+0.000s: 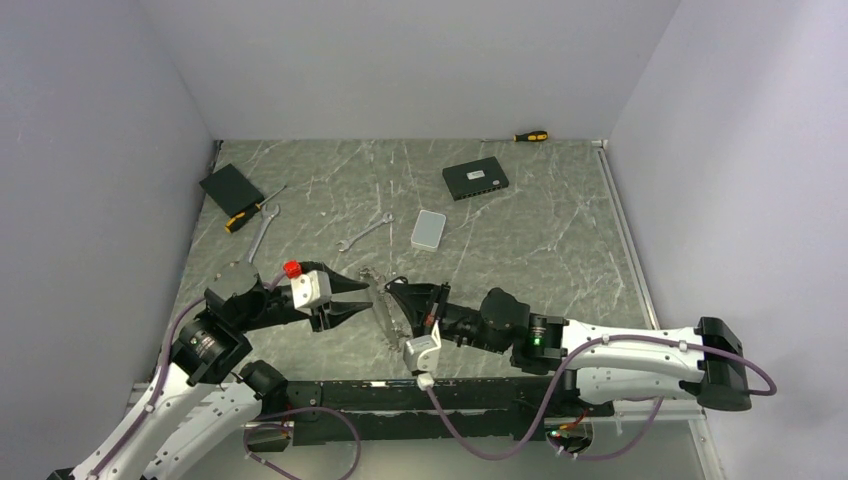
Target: Put the keys on the keyring
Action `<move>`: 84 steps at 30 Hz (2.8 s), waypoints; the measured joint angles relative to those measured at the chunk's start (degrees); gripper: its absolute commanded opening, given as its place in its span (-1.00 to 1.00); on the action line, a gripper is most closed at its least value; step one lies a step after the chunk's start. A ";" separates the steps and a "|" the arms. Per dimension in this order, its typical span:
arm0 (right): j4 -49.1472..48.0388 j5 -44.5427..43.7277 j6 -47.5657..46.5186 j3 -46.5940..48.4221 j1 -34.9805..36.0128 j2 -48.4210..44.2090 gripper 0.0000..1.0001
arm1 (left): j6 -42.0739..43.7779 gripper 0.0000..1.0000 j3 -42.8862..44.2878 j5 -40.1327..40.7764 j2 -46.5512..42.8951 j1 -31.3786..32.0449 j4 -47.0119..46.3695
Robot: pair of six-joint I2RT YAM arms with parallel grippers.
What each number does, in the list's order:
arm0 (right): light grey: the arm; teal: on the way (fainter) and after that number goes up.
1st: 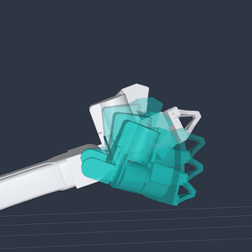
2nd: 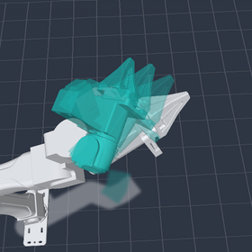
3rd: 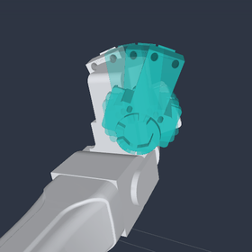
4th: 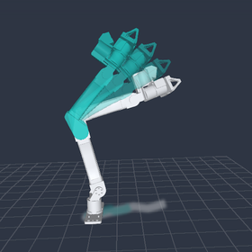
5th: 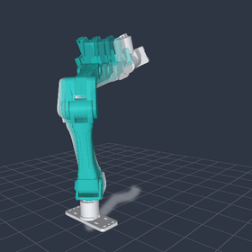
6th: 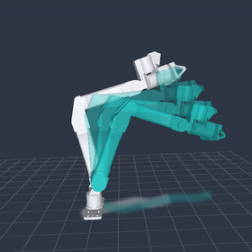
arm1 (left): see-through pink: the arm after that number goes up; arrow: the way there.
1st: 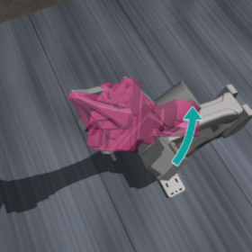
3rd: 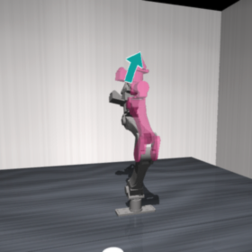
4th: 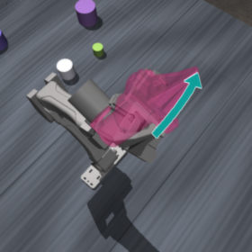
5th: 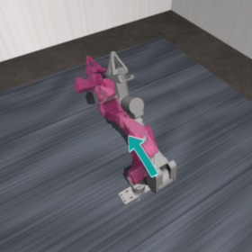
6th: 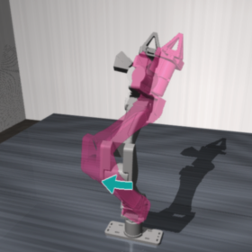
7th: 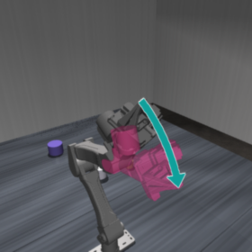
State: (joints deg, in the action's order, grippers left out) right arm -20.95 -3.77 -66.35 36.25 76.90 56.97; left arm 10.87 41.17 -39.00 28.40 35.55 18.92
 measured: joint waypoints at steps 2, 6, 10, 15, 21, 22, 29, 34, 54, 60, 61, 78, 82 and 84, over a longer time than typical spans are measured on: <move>0.90 1.73 0.68 0.02 -0.11 -1.01 -1.00 | 0.00 -0.16 0.00 0.46 0.00 0.00 0.00; 4.31 5.38 2.69 0.76 -0.28 -2.60 -1.00 | -0.02 -0.12 0.00 1.40 -0.02 -0.02 0.00; 6.08 8.85 5.07 1.29 -0.33 -3.67 -1.00 | -0.04 -0.07 0.00 1.25 0.04 -0.13 -0.02; 6.38 10.71 6.82 1.29 -0.33 -4.33 -1.00 | -0.22 -0.10 0.00 -1.25 1.49 -0.39 -0.96; 6.32 11.32 8.02 1.29 -0.44 -4.33 -1.00 | -0.66 -0.16 0.00 -4.61 4.07 -0.59 -1.11; 6.29 11.32 8.15 1.29 -0.44 -4.33 -1.00 | -0.70 -0.24 0.00 -4.85 4.15 -0.61 -1.14; 6.38 12.17 10.05 1.16 -0.63 -6.19 -1.00 | -0.70 -0.48 0.26 -1.31 4.66 -0.61 -0.57; 6.43 15.23 12.17 1.16 -0.72 -8.92 -1.00 | -0.68 -0.56 0.48 4.72 6.19 -1.18 0.79; 0.48 14.82 14.91 -2.05 -0.68 -8.63 -1.00 | 1.57 -0.21 -3.45 -0.20 -5.70 -1.95 -4.17; -2.27 14.21 16.24 -2.51 -0.68 -6.88 -1.00 | 2.80 -0.18 -4.81 -4.15 -3.52 -1.95 -5.81; -2.51 14.14 16.35 -2.51 -0.68 -6.62 -1.00 | 3.04 -0.19 -4.81 -4.61 -2.89 -1.95 -5.79; -6.91 14.29 18.08 -2.51 -0.68 -2.73 -1.00 | 4.87 -1.00 -5.70 -7.74 -2.73 -1.97 -6.95; -9.11 13.70 18.86 -2.49 -1.05 -2.78 -1.00 | 5.84 -1.00 -5.73 -8.94 -2.75 -1.95 -6.45; -9.07 13.55 19.04 -2.49 -1.05 -2.75 -0.85 | 6.03 -1.00 -5.73 -9.09 -2.75 -1.95 -6.34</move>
State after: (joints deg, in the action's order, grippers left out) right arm -30.02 9.78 -47.31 33.76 75.85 54.22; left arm 16.91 35.44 -48.10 25.65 33.61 12.58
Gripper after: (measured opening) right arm 0.022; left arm 0.019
